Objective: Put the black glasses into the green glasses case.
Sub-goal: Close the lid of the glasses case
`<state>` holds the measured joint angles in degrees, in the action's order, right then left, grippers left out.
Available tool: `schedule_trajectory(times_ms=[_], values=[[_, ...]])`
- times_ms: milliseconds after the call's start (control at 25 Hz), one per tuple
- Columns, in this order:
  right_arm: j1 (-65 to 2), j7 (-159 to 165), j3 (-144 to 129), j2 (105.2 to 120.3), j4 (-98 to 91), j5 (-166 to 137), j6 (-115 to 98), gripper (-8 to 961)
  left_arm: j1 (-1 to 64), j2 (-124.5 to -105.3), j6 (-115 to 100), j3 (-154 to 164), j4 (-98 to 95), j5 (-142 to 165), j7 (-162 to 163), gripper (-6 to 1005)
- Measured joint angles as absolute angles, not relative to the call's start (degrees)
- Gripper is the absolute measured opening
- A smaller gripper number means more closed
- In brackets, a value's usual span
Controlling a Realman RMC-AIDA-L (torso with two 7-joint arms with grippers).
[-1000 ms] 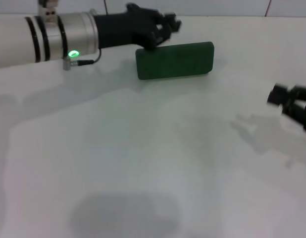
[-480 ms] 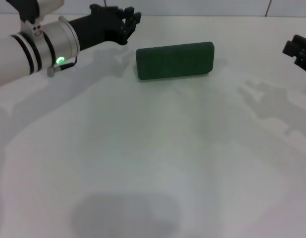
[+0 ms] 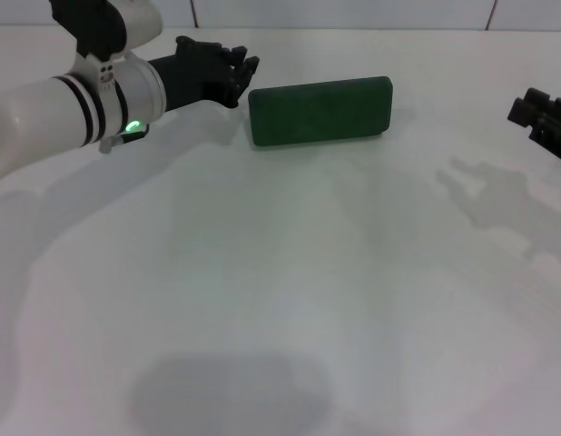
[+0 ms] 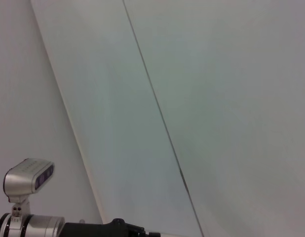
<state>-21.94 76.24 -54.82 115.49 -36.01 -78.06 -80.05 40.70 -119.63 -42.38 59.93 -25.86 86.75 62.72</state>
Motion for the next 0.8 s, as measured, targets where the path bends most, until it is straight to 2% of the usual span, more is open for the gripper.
schedule_trajectory(times_ms=[320,800], values=[[-21.6,76.1,-54.8,115.47,-34.2,-78.1,-80.8,274,40.9,-119.44,-38.6,60.0,-24.1,87.8,61.7,204],[-20.4,76.1,-54.7,115.49,-34.0,-78.1,-81.4,274,41.1,-119.60,-45.7,61.3,-22.3,89.1,63.2,213]])
